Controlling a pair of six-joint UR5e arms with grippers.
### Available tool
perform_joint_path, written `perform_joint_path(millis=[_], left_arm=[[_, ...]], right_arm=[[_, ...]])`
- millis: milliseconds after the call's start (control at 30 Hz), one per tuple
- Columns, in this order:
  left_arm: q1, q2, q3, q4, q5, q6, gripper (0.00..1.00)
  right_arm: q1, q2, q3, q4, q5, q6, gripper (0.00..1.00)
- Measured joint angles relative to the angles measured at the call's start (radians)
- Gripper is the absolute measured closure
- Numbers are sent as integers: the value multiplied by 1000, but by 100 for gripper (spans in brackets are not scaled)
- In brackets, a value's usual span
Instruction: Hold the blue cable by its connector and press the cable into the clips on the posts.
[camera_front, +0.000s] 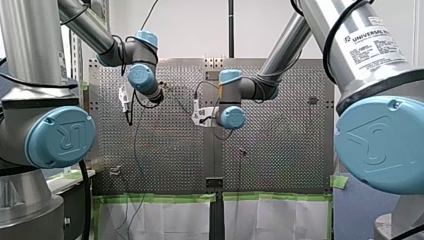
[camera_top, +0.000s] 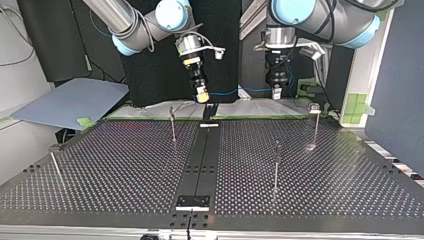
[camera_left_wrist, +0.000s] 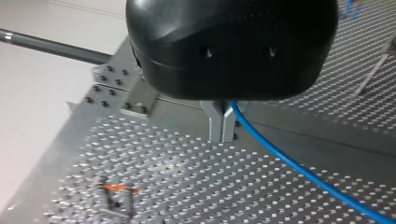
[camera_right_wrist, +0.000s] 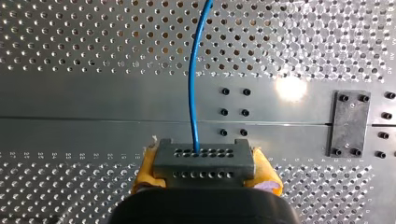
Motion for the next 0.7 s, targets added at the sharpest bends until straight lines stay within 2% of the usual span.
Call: perform_joint_path(millis=[100, 233, 367, 700], left_arm=[[3, 14, 0, -23, 0, 5, 100], [11, 37, 0, -21, 0, 7, 100], [26, 25, 0, -18, 8, 7, 100], [98, 10, 11, -15, 56, 11, 100]], right_arm=[[0, 0, -7, 5, 0, 1, 100], [0, 0, -23, 20, 0, -1, 100], [0, 0, -52, 49, 0, -5, 100], [0, 0, -121, 103, -1, -9, 100]])
